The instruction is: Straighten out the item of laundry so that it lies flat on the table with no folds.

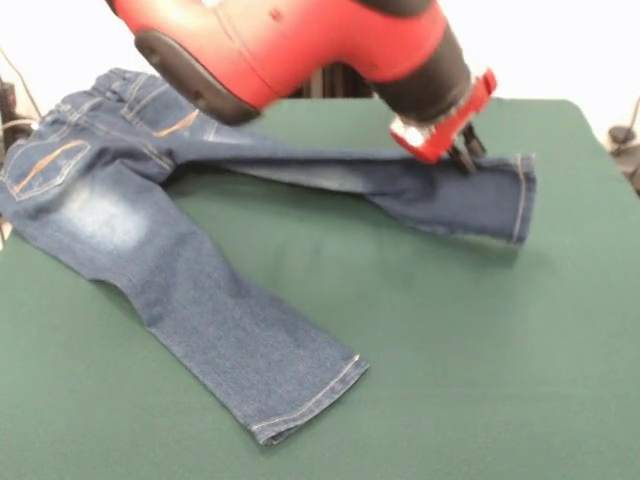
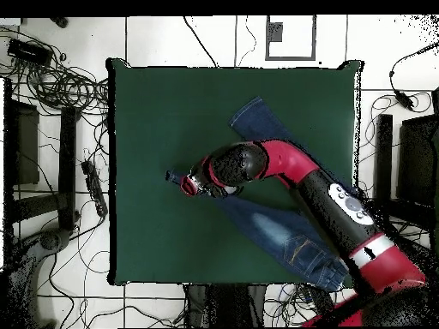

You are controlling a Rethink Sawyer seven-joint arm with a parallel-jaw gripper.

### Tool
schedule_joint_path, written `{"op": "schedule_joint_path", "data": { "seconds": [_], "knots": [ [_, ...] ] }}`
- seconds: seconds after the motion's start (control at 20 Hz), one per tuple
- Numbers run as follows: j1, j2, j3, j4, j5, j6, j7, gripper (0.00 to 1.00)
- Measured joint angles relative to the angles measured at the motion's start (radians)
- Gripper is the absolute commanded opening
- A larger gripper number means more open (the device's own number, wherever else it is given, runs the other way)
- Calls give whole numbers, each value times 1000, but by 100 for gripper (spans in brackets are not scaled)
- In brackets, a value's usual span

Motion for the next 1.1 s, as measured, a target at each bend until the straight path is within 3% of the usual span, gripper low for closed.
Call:
{"op": "schedule_joint_path", "data": {
  "seconds": [0.35, 0.75, 1.1],
  "knots": [
    [134, 129, -82, -189, -85, 24, 0, 0],
    [231, 228, -90, -449, -20, 332, 0, 0],
    [243, 237, -90, -480, -20, 368, 0, 0]
  ]
}}
